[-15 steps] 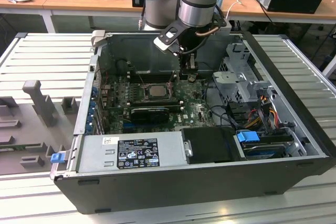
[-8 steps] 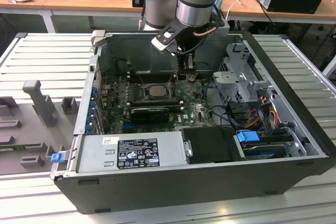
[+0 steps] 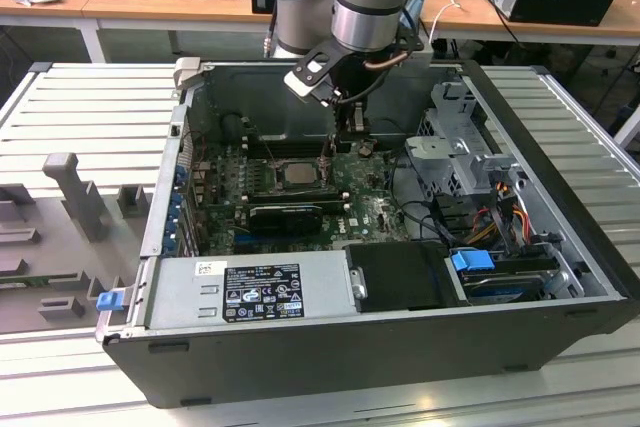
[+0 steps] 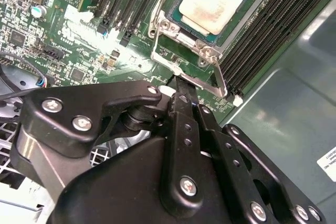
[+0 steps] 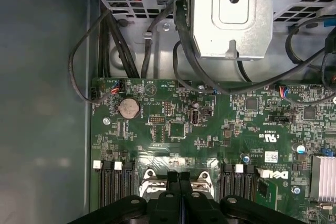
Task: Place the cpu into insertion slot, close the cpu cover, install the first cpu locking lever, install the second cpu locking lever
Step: 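Close the cpu cover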
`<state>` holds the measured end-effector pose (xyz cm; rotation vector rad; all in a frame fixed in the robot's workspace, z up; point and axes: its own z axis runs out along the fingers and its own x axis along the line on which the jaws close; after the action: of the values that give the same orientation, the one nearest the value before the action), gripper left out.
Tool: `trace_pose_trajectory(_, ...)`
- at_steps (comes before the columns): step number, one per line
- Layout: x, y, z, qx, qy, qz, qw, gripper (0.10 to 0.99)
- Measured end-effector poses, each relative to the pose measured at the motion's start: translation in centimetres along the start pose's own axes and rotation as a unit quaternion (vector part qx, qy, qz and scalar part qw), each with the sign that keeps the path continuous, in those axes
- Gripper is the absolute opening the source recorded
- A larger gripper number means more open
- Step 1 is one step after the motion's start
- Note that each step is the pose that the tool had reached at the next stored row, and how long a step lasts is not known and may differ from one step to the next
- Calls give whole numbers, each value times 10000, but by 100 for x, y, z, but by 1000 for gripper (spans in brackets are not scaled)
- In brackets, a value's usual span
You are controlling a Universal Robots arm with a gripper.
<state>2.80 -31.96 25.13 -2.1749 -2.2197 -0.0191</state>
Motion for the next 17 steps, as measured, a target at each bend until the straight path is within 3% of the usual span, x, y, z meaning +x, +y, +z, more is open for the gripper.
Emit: trace_pose_trajectory(17, 1, -82, 13, 0, -1, 0, 10000, 106)
